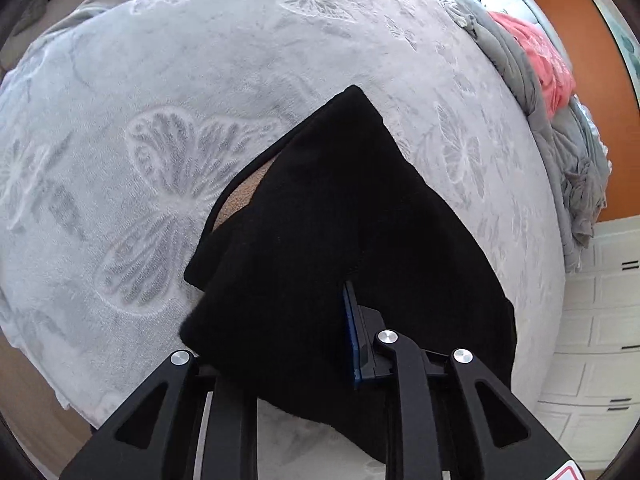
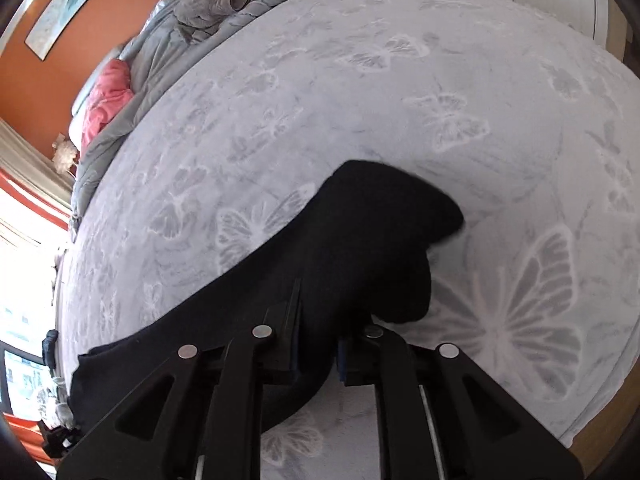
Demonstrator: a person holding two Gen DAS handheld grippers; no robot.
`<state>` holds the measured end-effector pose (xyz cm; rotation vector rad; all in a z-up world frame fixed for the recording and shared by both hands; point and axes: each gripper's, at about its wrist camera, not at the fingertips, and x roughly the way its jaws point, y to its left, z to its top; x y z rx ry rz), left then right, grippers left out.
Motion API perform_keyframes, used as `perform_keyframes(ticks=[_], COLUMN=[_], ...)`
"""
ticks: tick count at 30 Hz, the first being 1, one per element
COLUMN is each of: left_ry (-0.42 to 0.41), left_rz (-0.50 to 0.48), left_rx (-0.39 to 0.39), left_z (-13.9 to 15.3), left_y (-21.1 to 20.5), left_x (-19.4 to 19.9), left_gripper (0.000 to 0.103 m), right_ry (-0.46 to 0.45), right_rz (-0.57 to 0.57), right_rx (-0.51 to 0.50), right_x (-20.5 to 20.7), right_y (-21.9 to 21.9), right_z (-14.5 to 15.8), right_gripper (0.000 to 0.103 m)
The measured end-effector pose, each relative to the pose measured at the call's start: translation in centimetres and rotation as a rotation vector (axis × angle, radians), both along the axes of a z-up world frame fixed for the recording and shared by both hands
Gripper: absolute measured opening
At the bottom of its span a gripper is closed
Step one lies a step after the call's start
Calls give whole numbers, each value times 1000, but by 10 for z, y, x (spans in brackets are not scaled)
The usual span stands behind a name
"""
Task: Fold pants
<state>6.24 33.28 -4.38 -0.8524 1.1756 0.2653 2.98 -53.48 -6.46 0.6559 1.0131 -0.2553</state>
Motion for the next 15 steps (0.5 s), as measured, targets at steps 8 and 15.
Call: perform_keyframes(ticks=[8,15], left_ry=[15,-241], left_rz=[122,109], left_rx=[303,582], left_z=[45,109], left_y=[3,-40], left_x=[-28,-30], left_gripper=[36,81], right_ry=[12,-115], right_rz=[-141,-158], right_rx=[-1,-185], right_x=[-22,-20], right_y=[-26,-18], right_z=[13,45], right_gripper=[35,69])
